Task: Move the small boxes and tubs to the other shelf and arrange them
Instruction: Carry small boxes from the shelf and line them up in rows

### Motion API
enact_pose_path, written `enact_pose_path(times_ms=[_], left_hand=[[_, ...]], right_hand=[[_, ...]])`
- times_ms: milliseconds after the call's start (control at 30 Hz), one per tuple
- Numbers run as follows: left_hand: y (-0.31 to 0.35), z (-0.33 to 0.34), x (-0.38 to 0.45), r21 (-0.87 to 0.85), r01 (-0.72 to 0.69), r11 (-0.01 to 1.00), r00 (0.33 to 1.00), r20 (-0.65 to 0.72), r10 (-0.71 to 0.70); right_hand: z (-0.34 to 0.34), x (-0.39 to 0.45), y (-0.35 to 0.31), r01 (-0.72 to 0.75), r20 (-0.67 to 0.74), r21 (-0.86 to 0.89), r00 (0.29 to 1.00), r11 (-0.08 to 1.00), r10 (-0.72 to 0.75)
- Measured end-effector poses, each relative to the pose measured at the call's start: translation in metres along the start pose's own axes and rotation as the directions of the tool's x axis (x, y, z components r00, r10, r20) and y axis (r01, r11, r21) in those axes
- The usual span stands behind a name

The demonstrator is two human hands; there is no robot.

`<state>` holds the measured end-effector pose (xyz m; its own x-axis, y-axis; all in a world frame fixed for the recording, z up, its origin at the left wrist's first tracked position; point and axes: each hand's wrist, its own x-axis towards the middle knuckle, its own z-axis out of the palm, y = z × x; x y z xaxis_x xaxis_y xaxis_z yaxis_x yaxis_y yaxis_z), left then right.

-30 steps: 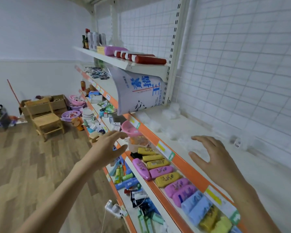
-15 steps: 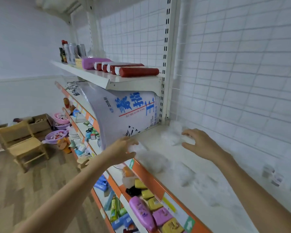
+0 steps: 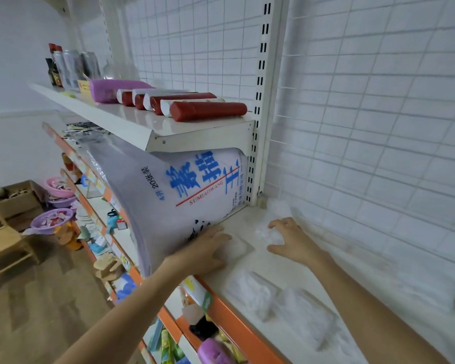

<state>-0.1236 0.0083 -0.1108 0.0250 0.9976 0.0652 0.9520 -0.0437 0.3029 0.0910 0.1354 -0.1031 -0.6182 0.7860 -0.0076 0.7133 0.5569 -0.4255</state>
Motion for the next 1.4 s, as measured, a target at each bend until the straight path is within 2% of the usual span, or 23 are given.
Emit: enact_pose_path(times_ms=[67,233,300,400,467,533,567,700,767,867,967,1033,1167,1233,1400], left_hand=[[-0.003,0.002,0.015,-0.034,-0.062,0.997,0.998,-0.027,0.061],[-0.003,0.009,0.043,-0.04,-0.167,0.985,0.981,-0.105,0.162],[-0.006,0.013,0.049,-0.06,-0.213,0.975,0.966,-0.165,0.2],[-0.005,0.014,0.057,-0.204,-0.237,0.95,0.952,-0.242,0.186],[0.001,0.01,0.065,-0.376,-0.238,0.895,0.956,-0.252,0.149],[0.008,0.005,0.072,-0.498,-0.19,0.846,0.978,-0.17,0.119],[0.011,0.004,0.075,-0.501,-0.156,0.851,0.987,-0.119,0.111],[0.013,0.009,0.084,-0.453,-0.062,0.889,0.997,0.007,0.073],[0.015,0.01,0.083,-0.502,-0.042,0.864,0.998,0.015,0.057],[0.013,0.008,0.076,-0.579,-0.032,0.815,0.999,0.015,0.05],[0.012,0.005,0.068,-0.604,-0.028,0.797,0.987,0.111,0.119],[0.007,0.006,0.065,-0.533,-0.053,0.844,0.977,0.145,0.153],[-0.006,0.017,0.061,-0.371,-0.097,0.924,0.979,0.131,0.156],[-0.006,0.021,0.06,-0.352,-0.12,0.928,0.981,0.102,0.165],[-0.004,0.024,0.063,-0.331,-0.151,0.931,0.98,0.075,0.185]], right_hand=[[0.002,0.002,-0.001,-0.011,-0.002,0.047,1.0,0.999,0.011],[-0.001,0.0,0.0,-0.054,-0.018,0.038,0.998,0.998,0.055],[-0.007,-0.005,0.003,-0.107,-0.028,0.136,0.993,0.985,0.112],[-0.017,-0.014,0.008,-0.223,-0.053,0.368,0.964,0.903,0.259],[-0.023,-0.022,0.012,-0.281,-0.025,0.509,0.94,0.813,0.341],[-0.027,-0.03,0.013,-0.321,0.046,0.615,0.926,0.72,0.374],[-0.028,-0.034,0.012,-0.337,0.078,0.635,0.923,0.696,0.376],[-0.023,-0.049,0.006,-0.386,0.103,0.614,0.904,0.689,0.414],[-0.019,-0.054,0.007,-0.405,0.088,0.6,0.89,0.69,0.446],[-0.016,-0.058,0.01,-0.413,0.042,0.482,0.892,0.773,0.451],[-0.014,-0.061,0.01,-0.401,0.01,0.45,0.896,0.798,0.444],[-0.013,-0.064,0.008,-0.394,0.005,0.452,0.898,0.8,0.439],[-0.013,-0.068,0.004,-0.372,0.013,0.378,0.918,0.847,0.397],[-0.011,-0.071,0.0,-0.386,0.03,0.358,0.915,0.85,0.403],[-0.002,-0.076,-0.001,-0.425,-0.045,0.305,0.887,0.852,0.459]])
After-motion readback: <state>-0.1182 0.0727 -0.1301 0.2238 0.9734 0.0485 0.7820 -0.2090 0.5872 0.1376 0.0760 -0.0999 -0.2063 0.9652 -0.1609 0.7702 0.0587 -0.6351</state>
